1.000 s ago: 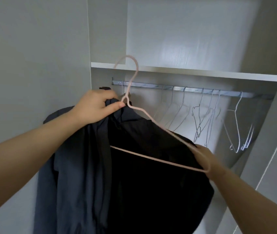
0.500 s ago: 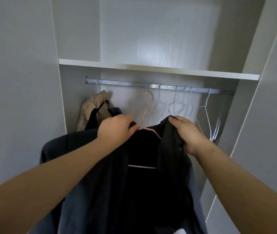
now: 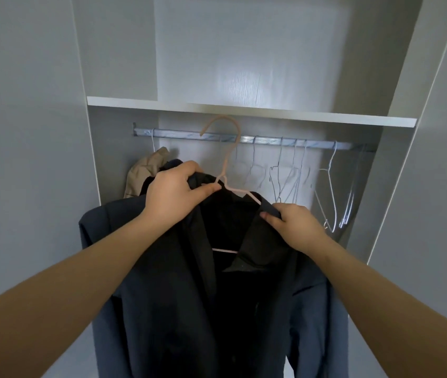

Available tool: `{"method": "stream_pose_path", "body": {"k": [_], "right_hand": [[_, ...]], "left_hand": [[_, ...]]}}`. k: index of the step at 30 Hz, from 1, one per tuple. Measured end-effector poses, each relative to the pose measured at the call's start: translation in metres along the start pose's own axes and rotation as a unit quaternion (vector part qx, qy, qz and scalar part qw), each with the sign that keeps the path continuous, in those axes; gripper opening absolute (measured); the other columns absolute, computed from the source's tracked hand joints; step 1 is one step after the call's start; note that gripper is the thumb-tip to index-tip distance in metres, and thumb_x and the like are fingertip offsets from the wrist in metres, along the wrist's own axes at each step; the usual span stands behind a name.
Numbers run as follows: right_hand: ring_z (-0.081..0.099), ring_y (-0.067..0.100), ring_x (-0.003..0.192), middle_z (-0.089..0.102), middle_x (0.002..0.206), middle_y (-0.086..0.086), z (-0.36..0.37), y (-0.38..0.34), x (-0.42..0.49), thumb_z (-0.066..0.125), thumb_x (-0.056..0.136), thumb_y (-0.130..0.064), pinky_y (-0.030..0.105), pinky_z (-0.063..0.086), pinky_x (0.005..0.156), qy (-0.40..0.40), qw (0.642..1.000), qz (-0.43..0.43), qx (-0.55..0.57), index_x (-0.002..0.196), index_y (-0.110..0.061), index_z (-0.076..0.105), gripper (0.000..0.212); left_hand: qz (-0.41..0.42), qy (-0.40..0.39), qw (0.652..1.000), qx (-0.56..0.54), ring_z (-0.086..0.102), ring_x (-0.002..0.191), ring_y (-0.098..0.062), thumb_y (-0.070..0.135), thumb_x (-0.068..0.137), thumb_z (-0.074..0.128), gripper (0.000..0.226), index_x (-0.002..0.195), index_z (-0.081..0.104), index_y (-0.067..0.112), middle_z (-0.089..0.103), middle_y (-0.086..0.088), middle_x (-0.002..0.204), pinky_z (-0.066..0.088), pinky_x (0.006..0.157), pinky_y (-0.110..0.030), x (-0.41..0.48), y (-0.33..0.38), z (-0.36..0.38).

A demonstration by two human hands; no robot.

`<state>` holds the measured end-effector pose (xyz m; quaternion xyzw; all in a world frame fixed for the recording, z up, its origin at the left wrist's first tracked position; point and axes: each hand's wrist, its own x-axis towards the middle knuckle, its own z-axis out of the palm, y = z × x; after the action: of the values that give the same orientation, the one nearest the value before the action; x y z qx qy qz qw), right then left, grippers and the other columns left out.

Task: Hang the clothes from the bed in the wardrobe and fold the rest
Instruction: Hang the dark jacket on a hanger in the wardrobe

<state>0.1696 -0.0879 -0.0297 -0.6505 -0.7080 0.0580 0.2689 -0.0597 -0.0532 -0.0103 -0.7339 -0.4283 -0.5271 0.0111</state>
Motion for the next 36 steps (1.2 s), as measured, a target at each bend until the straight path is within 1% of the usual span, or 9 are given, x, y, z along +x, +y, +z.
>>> {"method": "stream_pose_path", "body": {"k": [11, 15, 21, 26, 28, 30, 32, 34, 36], "right_hand": [[0.044, 0.01, 0.054, 0.046, 0.056, -0.006, 0.01, -0.027, 0.011, 0.043, 0.095, -0.045, 0.026, 0.029, 0.049, 0.026, 0.997, -0.051, 0.042, 0.058, -0.022, 0.04, 0.043], [0.044, 0.013, 0.053, 0.046, 0.056, -0.002, 0.016, -0.012, 0.011, 0.046, 0.095, -0.043, 0.027, 0.031, 0.049, 0.015, 0.998, 0.013, 0.06, 0.057, -0.019, 0.042, 0.045], [0.05, 0.018, 0.061, 0.05, 0.064, 0.0, 0.027, -0.006, 0.011, 0.044, 0.096, -0.042, 0.027, 0.035, 0.052, 0.015, 0.998, 0.055, 0.005, 0.065, -0.017, 0.046, 0.04], [0.051, 0.02, 0.061, 0.05, 0.062, 0.002, 0.019, 0.001, 0.007, 0.051, 0.092, -0.041, 0.027, 0.038, 0.053, 0.087, 0.989, 0.099, 0.07, 0.066, -0.012, 0.051, 0.039], [0.049, 0.018, 0.06, 0.049, 0.061, 0.001, 0.016, 0.002, 0.004, 0.055, 0.09, -0.042, 0.026, 0.035, 0.051, 0.12, 0.985, 0.096, 0.074, 0.061, -0.016, 0.045, 0.04], [0.052, 0.019, 0.063, 0.051, 0.062, 0.0, 0.014, 0.001, 0.001, 0.058, 0.087, -0.043, 0.027, 0.038, 0.054, 0.136, 0.984, 0.089, 0.072, 0.062, -0.016, 0.045, 0.04], [0.053, 0.019, 0.065, 0.052, 0.063, -0.001, 0.013, 0.001, -0.002, 0.059, 0.086, -0.044, 0.028, 0.04, 0.057, 0.143, 0.984, 0.083, 0.072, 0.061, -0.018, 0.044, 0.04], [0.051, 0.017, 0.064, 0.051, 0.062, -0.002, 0.013, -0.002, -0.004, 0.06, 0.085, -0.045, 0.027, 0.038, 0.055, 0.147, 0.983, 0.078, 0.079, 0.06, -0.02, 0.042, 0.04], [0.049, 0.015, 0.062, 0.05, 0.061, -0.003, 0.013, -0.005, -0.005, 0.061, 0.085, -0.045, 0.026, 0.037, 0.053, 0.142, 0.983, 0.07, 0.097, 0.06, -0.021, 0.042, 0.04]], "left_hand": [[0.056, -0.09, 0.99, 0.094, 0.056, 0.072, -0.018, 0.036, 0.085, 0.062, 0.033, 0.107, 0.059, 0.012, 0.058, 0.002, 0.078, 0.038, 0.06, -0.028, 0.001, 0.01, -0.018], [0.015, -0.043, 0.951, 0.305, 0.06, 0.094, -0.037, 0.031, 0.093, 0.052, 0.032, 0.116, 0.056, 0.01, 0.063, -0.014, 0.109, 0.04, 0.064, -0.036, 0.004, 0.005, -0.034], [-0.036, 0.009, 0.932, 0.361, 0.054, 0.099, -0.034, 0.032, 0.092, 0.051, 0.03, 0.114, 0.06, 0.013, 0.054, -0.01, 0.111, 0.034, 0.059, -0.034, -0.001, 0.015, -0.041], [-0.082, -0.13, 0.987, 0.055, 0.054, 0.079, -0.012, 0.027, 0.083, 0.066, 0.011, 0.087, 0.056, 0.03, 0.048, 0.007, 0.084, 0.039, 0.059, -0.018, -0.047, 0.021, -0.024], [-0.123, -0.311, 0.94, -0.066, 0.052, 0.069, -0.004, 0.021, 0.08, 0.071, 0.022, 0.085, 0.055, 0.035, 0.048, 0.007, 0.084, 0.043, 0.057, -0.009, -0.059, 0.022, -0.026], [-0.169, -0.477, 0.84, -0.197, 0.06, 0.075, -0.005, 0.013, 0.082, 0.068, 0.022, 0.094, 0.061, 0.031, 0.056, 0.003, 0.092, 0.051, 0.065, -0.014, -0.061, 0.023, -0.037], [-0.204, -0.477, 0.792, -0.322, 0.066, 0.076, -0.01, 0.014, 0.082, 0.066, 0.014, 0.093, 0.066, 0.022, 0.066, -0.001, 0.088, 0.054, 0.064, -0.022, -0.052, 0.021, -0.044], [-0.165, -0.319, 0.896, -0.261, 0.066, 0.072, -0.008, 0.014, 0.085, 0.063, 0.009, 0.088, 0.066, 0.022, 0.067, -0.004, 0.087, 0.053, 0.059, -0.024, -0.039, 0.017, -0.041], [-0.005, -0.157, 0.985, 0.074, 0.06, 0.093, -0.009, 0.022, 0.088, 0.06, 0.016, 0.104, 0.062, 0.024, 0.062, -0.001, 0.108, 0.048, 0.074, -0.027, -0.026, 0.007, -0.034]]}}
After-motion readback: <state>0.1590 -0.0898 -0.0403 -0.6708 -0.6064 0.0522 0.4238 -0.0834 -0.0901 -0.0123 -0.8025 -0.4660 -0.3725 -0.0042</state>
